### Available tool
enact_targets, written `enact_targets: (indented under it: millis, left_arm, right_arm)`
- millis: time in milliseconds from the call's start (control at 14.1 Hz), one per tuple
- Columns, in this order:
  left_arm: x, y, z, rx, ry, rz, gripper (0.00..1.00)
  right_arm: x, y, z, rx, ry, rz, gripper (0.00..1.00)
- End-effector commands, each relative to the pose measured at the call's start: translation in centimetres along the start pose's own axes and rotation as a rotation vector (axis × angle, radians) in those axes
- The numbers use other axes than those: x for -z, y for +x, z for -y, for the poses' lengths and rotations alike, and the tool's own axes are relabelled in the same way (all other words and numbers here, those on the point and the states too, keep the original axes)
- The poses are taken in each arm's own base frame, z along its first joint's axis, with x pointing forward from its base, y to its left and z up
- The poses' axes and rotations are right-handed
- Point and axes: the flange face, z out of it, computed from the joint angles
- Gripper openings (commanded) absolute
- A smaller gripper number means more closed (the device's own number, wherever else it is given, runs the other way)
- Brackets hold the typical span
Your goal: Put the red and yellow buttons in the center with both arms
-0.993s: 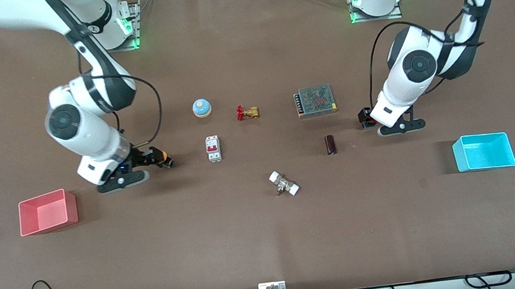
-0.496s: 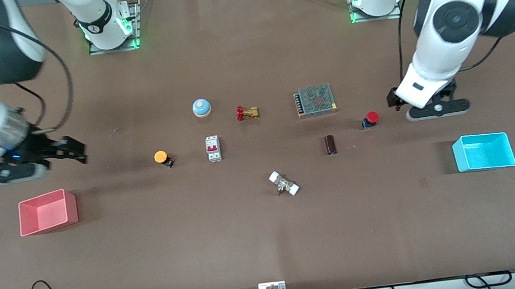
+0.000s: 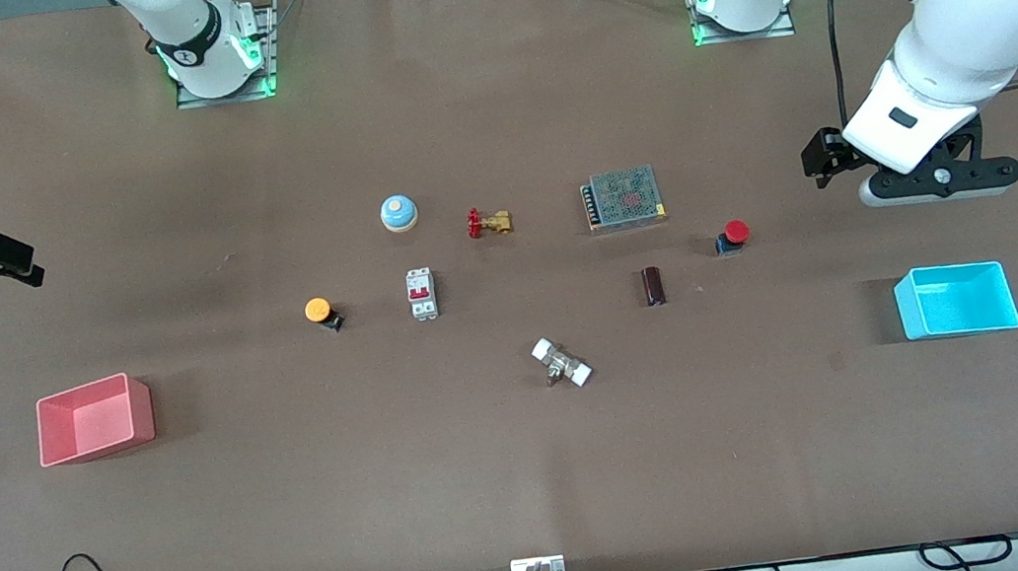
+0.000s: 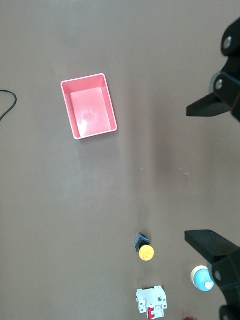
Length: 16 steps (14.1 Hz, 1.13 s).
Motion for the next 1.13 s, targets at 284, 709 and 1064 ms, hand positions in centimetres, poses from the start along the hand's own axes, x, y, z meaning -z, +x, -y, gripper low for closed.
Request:
enact_targets:
  millis: [284,709,1064]
  left_arm:
    - [1.7,0.5,6.8,-0.085,-0.077,-0.047,1.00]
    - [3.3,-1.5,9.5,-0.059,-0.067,-0.134,1.00]
    - [3.3,-1.8,9.2,-0.060,-0.069,-0.107,1.00]
  right_arm:
    - [0.8,0.5,1.6,0.069,-0.036,0.019,1.00]
    - [0.6,0.5,2.5,0.080,-0.032,0.024,1.00]
    - [0.6,0.5,2.5,0.084,-0.034,0.025,1.00]
